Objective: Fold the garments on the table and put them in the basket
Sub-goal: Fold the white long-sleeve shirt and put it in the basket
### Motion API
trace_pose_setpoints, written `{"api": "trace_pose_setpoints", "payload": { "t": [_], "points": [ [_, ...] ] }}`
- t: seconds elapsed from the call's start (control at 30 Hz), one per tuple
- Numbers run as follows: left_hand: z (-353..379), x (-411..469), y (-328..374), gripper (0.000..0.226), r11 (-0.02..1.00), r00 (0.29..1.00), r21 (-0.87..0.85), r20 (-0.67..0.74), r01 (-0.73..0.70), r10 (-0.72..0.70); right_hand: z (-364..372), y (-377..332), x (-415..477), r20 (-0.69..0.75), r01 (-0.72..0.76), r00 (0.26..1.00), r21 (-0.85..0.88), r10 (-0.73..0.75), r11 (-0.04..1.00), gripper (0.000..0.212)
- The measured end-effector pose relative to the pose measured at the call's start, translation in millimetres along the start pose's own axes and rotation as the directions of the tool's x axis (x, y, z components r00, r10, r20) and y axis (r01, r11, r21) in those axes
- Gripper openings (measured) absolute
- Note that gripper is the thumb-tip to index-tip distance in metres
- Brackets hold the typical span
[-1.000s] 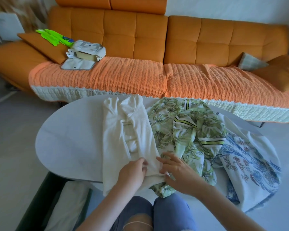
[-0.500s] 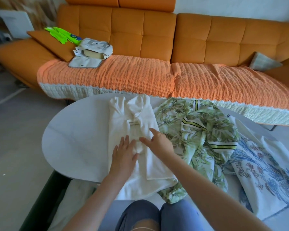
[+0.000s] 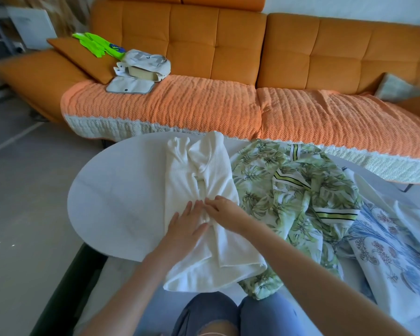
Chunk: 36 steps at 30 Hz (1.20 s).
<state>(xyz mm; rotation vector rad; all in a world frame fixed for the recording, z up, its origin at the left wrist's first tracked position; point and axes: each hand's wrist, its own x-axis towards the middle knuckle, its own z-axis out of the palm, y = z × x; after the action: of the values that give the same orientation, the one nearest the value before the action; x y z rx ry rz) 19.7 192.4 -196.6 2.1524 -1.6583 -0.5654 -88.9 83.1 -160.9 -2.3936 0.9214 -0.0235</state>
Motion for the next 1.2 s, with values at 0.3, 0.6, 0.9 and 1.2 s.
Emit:
{"api": "trace_pose_setpoints", "payload": {
  "t": [0.3, 0.6, 0.9, 1.2],
  "points": [
    [-39.9, -54.3, -62.1, 0.061, 0.970, 0.943, 0.072, -0.228, -0.230, 0.241, -46.2, 66.7, -58.8, 0.010, 0.252, 0.965, -0.292, -0.261, 0.922, 0.068],
    [-26.5, -57.9, -72.6, 0.061, 0.909, 0.918, 0.149, -0.017, -0.389, 0.396, -31.7, 91.9, -54.5, 0.147, 0.530, 0.816, -0.573, -0.559, 0.624, 0.067],
    [-20.4, -54.0, -67.6, 0.048, 0.798, 0.806, 0.193, -0.051, -0.571, 0.589, -37.5, 90.4, -46.7, 0.230, 0.654, 0.712, -0.560, -0.663, 0.508, 0.063],
    [-22.8, -51.7, -57.8, 0.040, 0.896, 0.875, 0.041, -0.199, -0.443, 0.442, -34.2, 85.2, -42.4, 0.197, 0.682, 0.687, -0.508, -0.700, 0.526, 0.041]
  ]
}}
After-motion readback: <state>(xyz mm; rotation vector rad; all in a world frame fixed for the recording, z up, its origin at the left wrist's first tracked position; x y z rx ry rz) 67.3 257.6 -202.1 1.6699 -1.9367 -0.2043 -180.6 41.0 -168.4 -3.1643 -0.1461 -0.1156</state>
